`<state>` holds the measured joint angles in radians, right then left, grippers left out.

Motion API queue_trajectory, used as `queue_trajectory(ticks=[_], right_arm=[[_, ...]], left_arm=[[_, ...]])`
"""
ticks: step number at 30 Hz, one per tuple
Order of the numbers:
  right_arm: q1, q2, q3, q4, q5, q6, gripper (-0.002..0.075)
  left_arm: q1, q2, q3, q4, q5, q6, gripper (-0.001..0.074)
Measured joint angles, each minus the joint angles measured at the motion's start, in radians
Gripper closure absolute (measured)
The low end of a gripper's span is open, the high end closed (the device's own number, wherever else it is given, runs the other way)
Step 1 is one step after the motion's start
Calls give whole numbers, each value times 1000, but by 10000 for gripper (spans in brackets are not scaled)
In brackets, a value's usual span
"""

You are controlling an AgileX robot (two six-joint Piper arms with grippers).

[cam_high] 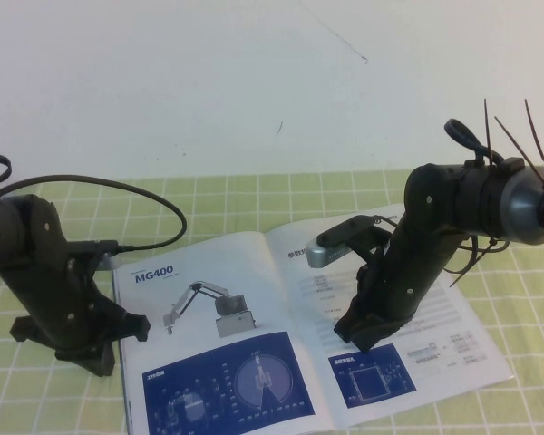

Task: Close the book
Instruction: 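Close the open booklet and leave it lying on the table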

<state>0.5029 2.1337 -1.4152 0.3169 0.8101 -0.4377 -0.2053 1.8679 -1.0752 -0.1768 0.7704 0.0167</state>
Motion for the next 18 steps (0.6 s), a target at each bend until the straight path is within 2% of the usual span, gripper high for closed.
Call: queue_trajectory(ticks=[8, 12, 15, 18], right_arm=[[-20, 25, -5, 87, 16, -64, 729], [-19, 36, -5, 207, 18, -105, 729], [-17, 39, -5, 242, 20, -116, 729], [-17, 39, -5, 262, 28, -137, 729]], left_arm=[[-102, 2, 0, 10, -34, 11, 738], [-148, 4, 0, -44, -64, 30, 737], [-162, 4, 0, -145, -83, 94, 737], [-180, 19, -14, -341, -97, 205, 737]])
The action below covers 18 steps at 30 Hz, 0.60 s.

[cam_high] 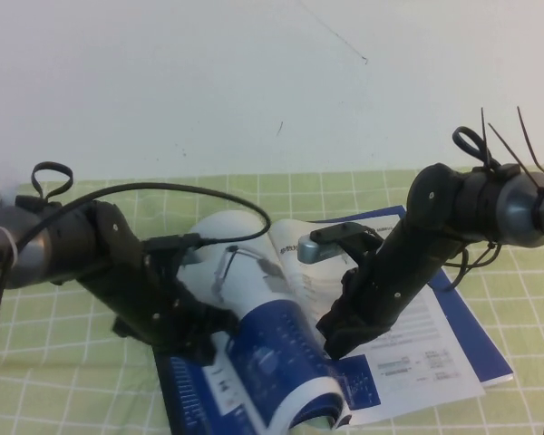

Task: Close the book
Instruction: 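Close the open booklet and leave it lying on the table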

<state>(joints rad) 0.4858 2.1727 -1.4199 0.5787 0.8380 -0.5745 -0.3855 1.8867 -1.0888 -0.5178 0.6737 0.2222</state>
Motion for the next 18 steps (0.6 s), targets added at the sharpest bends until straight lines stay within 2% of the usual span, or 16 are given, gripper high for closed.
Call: queue_trajectory(ticks=[8, 14, 18], right_arm=[[0, -21, 10, 22, 23, -54, 729], [12, -176, 21, -141, 72, -26, 729], [12, -343, -7, -174, 87, -16, 729]], left_arm=[[-7, 13, -40, -479, -5, 359, 738], [-11, 13, -75, -623, 34, 473, 738], [-11, 13, -84, -711, 91, 544, 738]])
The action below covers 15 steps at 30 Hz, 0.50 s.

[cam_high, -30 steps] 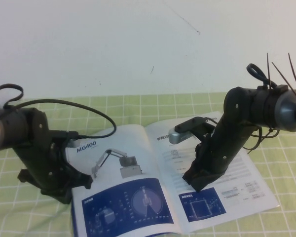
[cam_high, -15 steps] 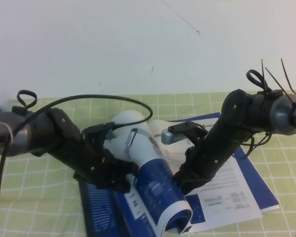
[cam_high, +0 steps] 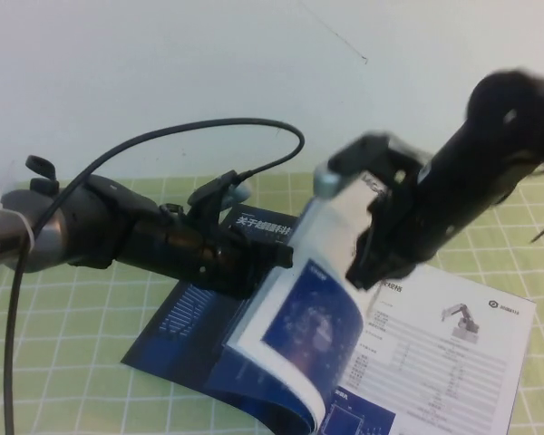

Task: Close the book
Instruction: 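Close the open booklet and leave it lying on the table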

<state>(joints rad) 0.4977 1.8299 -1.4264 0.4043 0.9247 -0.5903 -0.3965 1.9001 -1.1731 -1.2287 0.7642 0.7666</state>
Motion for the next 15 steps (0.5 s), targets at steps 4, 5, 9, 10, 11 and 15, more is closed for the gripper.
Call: queue_trajectory(ticks=[4, 5, 9, 10, 11, 15], right_arm=[[2, -131, -33, 7, -7, 2, 729], [2, -153, -38, 7, -7, 5, 729], [2, -188, -47, 10, 13, 28, 729], [2, -188, -47, 10, 20, 33, 729], [2, -183, -47, 10, 28, 40, 729], [2, -159, -47, 10, 16, 47, 729]], left_arm=[[-2, 0, 0, -127, 54, 87, 738], [-2, 0, 0, -161, 75, 107, 738], [-2, 0, 0, -233, 176, 166, 738], [-2, 0, 0, -236, 201, 171, 738], [-2, 0, -2, -238, 236, 181, 738], [-4, 0, -2, -240, 365, 216, 738]])
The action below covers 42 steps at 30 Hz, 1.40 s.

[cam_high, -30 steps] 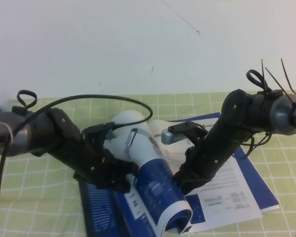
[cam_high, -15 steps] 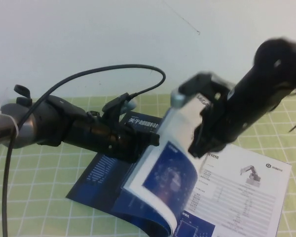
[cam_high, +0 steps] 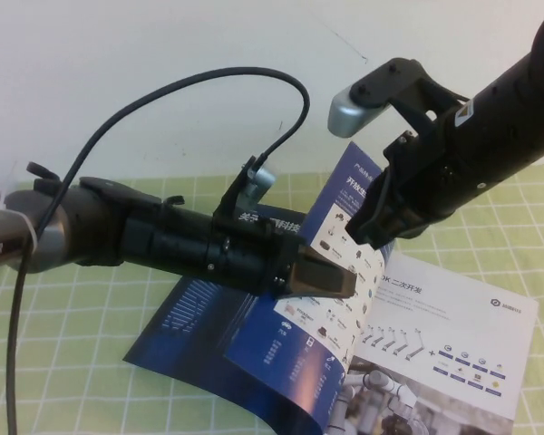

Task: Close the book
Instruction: 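Close the open booklet and leave it lying on the table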

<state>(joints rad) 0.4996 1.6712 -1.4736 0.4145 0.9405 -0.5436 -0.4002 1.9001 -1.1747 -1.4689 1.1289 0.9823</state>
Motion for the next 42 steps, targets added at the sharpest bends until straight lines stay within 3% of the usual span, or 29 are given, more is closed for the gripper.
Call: queue_trajectory(ticks=[14, 20, 24, 28, 33, 42], right_arm=[[0, 12, 2, 44, -168, 4, 729], [0, 12, -19, 45, -201, 4, 729], [-2, 13, -68, -4, -106, -28, 729], [-4, 14, -110, -61, -36, -24, 729], [0, 35, -123, -110, -38, 60, 729], [0, 123, -123, -329, 128, 285, 729]], left_arm=[[-37, -184, -44, 160, 36, 10, 738], [-171, -246, -50, 129, 52, 10, 738], [-276, -249, -52, 105, 10, 20, 738], [-305, -288, -54, 125, -13, 33, 738], [-264, -373, -54, 306, -31, -43, 738], [-9, -420, -54, 751, -143, -354, 738]])
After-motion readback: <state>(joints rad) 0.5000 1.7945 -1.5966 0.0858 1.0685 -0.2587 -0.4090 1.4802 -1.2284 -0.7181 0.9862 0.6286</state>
